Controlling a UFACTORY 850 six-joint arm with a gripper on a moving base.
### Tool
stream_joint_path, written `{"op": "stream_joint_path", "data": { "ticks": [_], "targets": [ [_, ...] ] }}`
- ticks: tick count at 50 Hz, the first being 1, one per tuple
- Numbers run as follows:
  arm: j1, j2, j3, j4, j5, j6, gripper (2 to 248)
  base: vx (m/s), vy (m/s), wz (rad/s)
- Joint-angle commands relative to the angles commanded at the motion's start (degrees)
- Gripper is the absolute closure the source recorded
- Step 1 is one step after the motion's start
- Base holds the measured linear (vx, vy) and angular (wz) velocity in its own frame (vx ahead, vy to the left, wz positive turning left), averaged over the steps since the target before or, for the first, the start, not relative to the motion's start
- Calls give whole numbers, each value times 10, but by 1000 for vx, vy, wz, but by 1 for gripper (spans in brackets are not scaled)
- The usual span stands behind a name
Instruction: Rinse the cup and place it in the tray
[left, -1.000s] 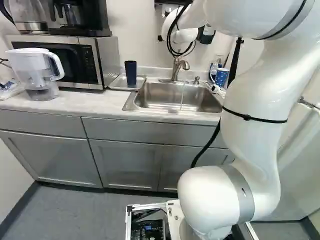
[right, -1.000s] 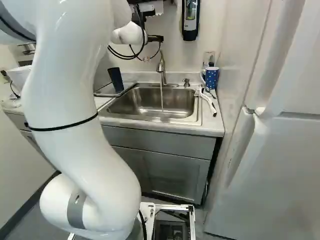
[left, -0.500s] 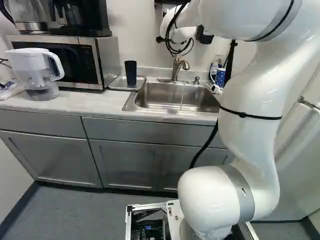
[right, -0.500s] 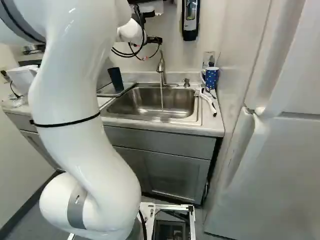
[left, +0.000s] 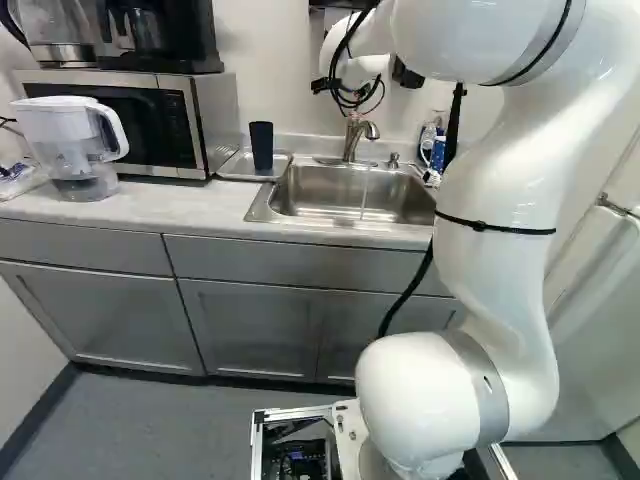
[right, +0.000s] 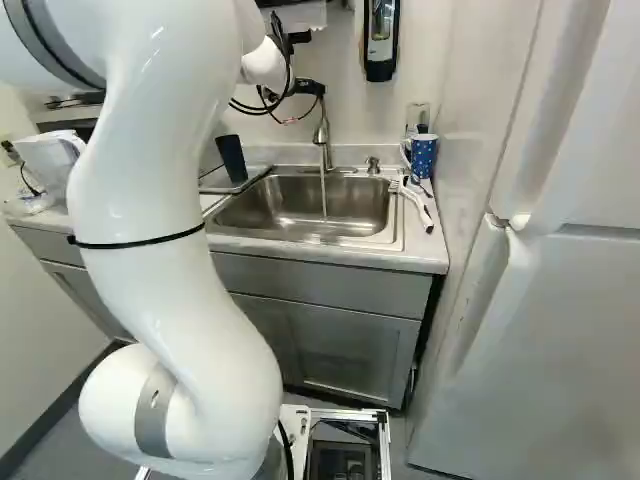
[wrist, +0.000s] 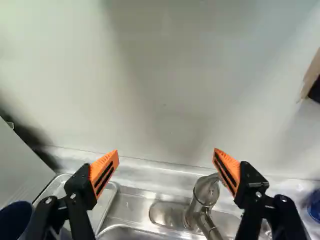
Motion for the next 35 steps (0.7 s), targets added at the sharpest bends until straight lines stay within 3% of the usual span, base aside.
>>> {"op": "stream_joint_path", "data": {
  "ticks": [20,35],
  "targets": [
    [0,18,21,7,-49,0,3,0,0,0],
    [0,38,43,7,-54,0,3,7,1,-2]
  ]
}}
